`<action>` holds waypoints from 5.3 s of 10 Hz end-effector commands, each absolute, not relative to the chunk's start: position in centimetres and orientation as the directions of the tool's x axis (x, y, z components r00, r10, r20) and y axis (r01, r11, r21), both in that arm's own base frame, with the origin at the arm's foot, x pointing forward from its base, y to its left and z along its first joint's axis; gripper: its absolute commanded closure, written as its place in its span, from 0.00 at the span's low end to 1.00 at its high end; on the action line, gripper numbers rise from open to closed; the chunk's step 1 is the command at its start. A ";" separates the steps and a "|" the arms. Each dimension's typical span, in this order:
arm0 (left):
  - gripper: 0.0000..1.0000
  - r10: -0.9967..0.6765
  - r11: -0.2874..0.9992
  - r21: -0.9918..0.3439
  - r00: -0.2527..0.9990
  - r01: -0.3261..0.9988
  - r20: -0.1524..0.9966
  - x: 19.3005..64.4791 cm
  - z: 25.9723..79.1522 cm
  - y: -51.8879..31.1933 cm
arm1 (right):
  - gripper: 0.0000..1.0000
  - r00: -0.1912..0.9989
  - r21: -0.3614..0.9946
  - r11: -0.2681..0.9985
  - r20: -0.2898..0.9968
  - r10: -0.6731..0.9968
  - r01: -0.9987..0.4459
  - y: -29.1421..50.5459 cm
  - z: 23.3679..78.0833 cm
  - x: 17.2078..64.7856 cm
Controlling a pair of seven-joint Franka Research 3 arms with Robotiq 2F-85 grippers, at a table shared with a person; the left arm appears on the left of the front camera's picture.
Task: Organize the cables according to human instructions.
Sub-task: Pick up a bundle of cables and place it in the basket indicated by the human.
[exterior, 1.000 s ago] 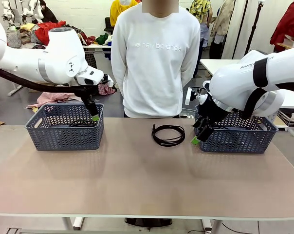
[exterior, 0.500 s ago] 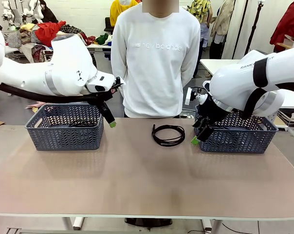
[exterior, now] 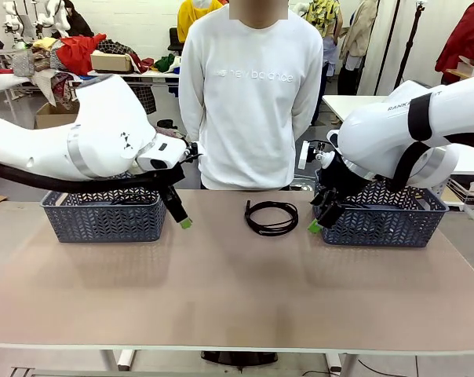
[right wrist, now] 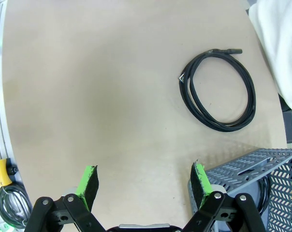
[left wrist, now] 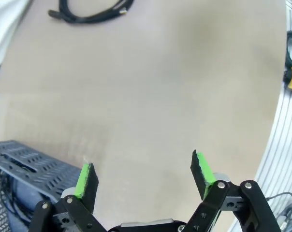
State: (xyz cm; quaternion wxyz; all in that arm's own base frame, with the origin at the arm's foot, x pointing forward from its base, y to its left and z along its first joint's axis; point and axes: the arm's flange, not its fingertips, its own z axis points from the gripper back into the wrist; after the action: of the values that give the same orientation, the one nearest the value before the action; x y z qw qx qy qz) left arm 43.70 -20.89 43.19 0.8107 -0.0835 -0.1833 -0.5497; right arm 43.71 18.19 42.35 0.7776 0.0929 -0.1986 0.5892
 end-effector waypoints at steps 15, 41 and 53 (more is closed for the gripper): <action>0.00 -0.861 0.382 0.066 0.328 0.922 0.389 43.7 43.2 -20.9 | 0.00 0.218 -0.094 0.280 0.419 0.881 -0.955 18.2 42.5 43.6; 0.00 -0.609 0.787 -0.027 0.783 0.616 0.127 56.1 41.5 -35.0 | 0.00 0.218 -0.094 0.280 0.419 0.881 -0.955 18.2 42.5 43.6; 0.00 -0.439 0.889 -0.104 0.894 0.446 0.088 57.9 39.0 -37.1 | 0.00 0.218 -0.094 0.280 0.419 0.881 -0.955 18.2 42.5 43.6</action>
State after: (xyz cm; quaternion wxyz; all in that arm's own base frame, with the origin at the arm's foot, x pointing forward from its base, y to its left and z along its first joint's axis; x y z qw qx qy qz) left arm 57.26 -35.95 38.95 0.9614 -0.0616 -0.0389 -0.2653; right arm 43.70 18.18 42.35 0.7777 0.0930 -0.1985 0.5892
